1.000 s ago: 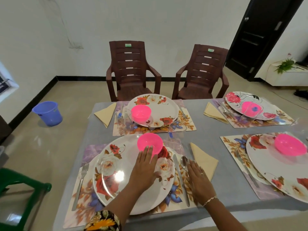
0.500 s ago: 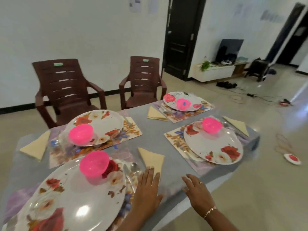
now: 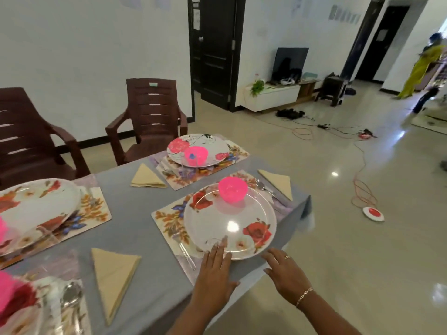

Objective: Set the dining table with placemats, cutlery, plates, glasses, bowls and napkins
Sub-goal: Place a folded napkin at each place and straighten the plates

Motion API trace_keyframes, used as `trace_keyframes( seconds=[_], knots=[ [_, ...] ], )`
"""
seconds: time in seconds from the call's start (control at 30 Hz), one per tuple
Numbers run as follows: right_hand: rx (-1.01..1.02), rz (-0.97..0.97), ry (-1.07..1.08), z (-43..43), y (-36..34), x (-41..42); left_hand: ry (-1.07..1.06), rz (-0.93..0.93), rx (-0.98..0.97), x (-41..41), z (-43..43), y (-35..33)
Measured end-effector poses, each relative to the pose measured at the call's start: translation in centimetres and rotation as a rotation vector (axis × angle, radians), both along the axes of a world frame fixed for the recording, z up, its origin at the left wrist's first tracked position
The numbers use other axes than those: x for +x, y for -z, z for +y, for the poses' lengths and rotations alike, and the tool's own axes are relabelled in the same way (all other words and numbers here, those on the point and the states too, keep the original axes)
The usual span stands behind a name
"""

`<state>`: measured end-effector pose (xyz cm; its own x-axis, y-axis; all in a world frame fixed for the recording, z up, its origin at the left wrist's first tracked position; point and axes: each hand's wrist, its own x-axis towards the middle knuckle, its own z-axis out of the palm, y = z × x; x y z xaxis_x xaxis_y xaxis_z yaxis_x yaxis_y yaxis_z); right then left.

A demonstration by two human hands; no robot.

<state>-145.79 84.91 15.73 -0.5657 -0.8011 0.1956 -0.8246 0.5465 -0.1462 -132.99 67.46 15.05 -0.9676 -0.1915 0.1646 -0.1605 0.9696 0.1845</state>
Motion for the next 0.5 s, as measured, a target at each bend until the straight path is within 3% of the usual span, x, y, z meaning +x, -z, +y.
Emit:
trace_keyframes(
  seconds=[0.5],
  knots=[
    [0.195,0.035,-0.316,-2.8,2.9,-13.0,0.078,-0.245,-0.008,-8.8,-2.5,2.2]
  ],
)
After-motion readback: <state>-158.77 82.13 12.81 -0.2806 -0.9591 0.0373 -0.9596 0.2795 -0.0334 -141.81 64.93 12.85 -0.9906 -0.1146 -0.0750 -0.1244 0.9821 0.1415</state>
